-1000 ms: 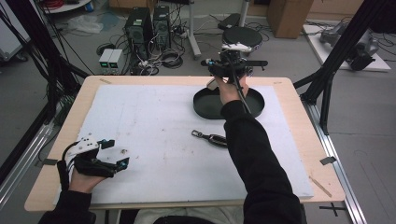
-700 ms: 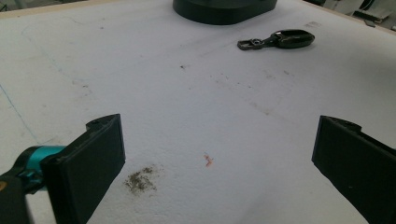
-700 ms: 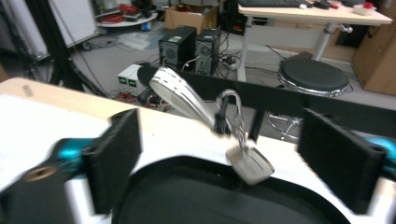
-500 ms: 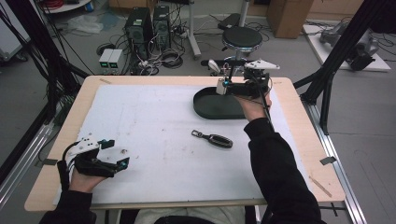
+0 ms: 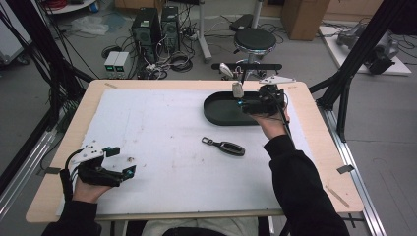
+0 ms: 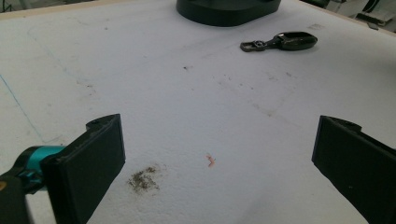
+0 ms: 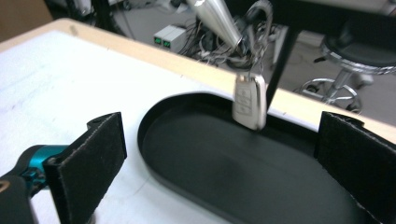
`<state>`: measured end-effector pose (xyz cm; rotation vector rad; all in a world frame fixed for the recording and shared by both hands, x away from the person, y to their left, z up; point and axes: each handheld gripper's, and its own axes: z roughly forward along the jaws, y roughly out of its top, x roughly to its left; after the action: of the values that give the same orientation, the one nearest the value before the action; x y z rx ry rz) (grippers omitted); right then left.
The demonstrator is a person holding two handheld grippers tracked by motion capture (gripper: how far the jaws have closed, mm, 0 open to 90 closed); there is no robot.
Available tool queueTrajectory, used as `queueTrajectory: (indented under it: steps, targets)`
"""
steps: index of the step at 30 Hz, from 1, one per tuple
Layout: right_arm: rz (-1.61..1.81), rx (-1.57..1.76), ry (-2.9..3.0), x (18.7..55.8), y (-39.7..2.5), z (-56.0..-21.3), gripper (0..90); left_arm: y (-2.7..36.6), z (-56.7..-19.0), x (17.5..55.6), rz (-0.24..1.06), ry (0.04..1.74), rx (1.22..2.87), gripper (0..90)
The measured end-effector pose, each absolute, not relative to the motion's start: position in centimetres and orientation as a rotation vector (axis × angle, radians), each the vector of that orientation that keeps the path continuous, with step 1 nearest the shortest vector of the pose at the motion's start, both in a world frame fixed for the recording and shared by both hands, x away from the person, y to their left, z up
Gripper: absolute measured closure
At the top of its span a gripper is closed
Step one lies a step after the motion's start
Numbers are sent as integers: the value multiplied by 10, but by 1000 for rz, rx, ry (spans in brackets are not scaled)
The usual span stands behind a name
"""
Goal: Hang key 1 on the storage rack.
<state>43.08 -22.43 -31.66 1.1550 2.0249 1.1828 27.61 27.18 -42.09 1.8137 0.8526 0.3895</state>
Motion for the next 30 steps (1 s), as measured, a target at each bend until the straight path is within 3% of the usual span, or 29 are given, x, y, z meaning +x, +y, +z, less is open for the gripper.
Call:
queueTrajectory:
  steps: [30]
  targets:
    - [1093, 1124, 2302, 424, -191, -371, 16, 271, -421, 276, 385, 850, 1818, 30]
